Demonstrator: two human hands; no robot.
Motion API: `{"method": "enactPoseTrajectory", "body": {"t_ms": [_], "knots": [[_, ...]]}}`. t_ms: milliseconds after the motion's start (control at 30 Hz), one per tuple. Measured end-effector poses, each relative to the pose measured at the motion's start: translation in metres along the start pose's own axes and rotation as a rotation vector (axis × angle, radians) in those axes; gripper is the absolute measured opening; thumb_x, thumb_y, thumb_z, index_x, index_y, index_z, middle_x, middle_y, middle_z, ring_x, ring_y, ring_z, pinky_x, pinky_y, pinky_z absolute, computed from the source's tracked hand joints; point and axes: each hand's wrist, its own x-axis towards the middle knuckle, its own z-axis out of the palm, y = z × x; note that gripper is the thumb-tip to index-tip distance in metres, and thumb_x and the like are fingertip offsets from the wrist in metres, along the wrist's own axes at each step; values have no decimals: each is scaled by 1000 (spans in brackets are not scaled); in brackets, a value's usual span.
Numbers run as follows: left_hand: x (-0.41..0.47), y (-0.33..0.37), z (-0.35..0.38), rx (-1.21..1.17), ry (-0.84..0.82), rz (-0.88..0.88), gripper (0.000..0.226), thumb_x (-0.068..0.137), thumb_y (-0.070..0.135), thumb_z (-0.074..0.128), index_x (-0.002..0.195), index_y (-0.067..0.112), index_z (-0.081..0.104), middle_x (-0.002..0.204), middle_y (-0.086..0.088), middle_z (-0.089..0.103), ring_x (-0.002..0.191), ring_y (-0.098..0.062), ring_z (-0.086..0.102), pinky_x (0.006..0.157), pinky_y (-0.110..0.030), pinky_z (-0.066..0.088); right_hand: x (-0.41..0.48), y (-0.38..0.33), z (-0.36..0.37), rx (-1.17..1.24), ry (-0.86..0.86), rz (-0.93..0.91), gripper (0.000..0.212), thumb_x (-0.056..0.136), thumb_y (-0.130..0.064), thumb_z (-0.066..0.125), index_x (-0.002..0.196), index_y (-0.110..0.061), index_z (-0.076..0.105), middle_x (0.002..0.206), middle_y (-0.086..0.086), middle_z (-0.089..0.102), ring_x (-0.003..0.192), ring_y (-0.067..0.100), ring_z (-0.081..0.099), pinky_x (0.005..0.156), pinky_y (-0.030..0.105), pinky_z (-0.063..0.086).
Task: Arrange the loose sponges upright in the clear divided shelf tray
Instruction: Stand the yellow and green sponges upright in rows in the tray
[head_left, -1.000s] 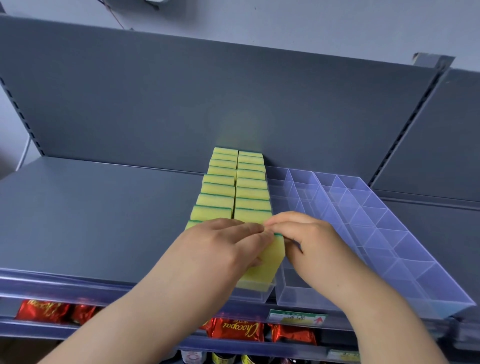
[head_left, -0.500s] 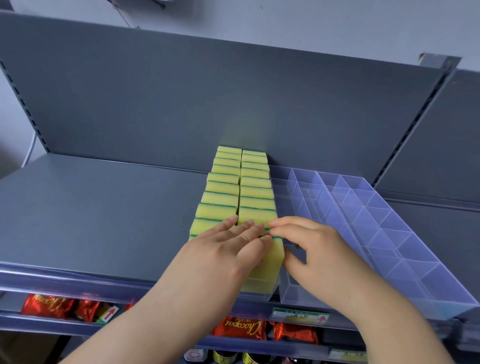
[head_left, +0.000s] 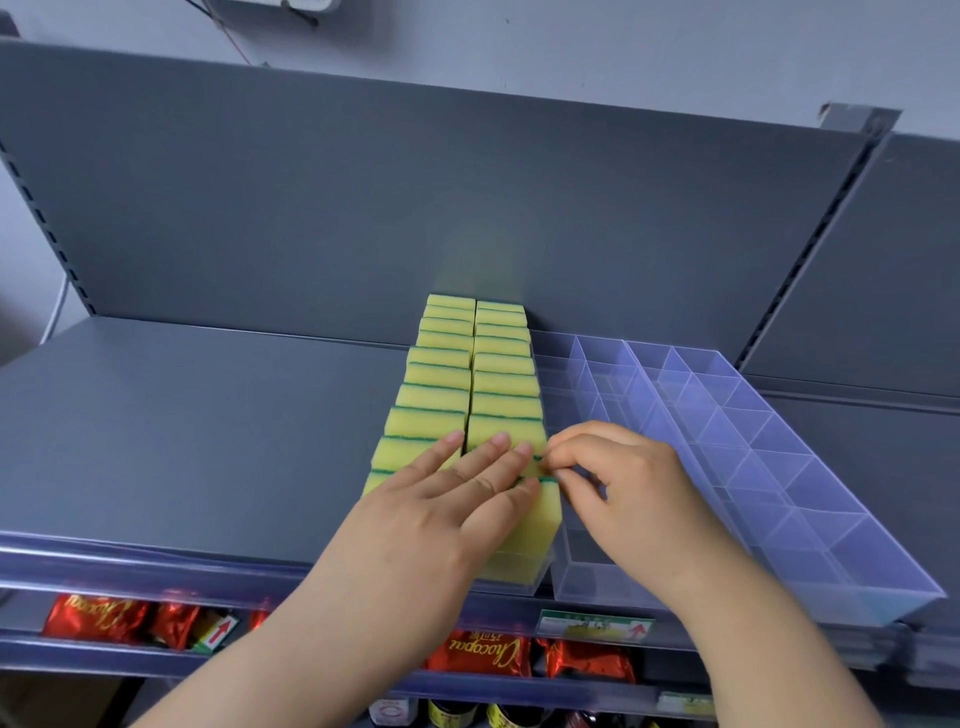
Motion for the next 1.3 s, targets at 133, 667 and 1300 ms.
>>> {"method": "enactPoseTrajectory", "body": {"t_ms": [133,667,1300], "knots": [[-6,2,0,-82,63,-17,56,78,-4,36,130,12,48,137,-4,50,129,-19,44,107,-37,33,0,1,0,11,63,-2,12,79,-4,65,82,-15,69,88,-11,61,88,5,55,78,14,46],[0,14,14,-31,138,-29,42,85,3,37,114,9,67,130,-7,56,125,-24,48,107,-43,32,-3,2,-2,13,98,23,16,79,-1,67,85,-15,70,92,-14,60,84,-9,52,74,3,41],[-2,10,23,63,109,-158,42,83,23,65,122,9,61,125,-5,61,119,-22,56,104,-40,35,-21,-22,13,18,-63,83,48,84,-7,32,125,-22,53,121,-8,53,110,-1,46,97,5,31]]}}
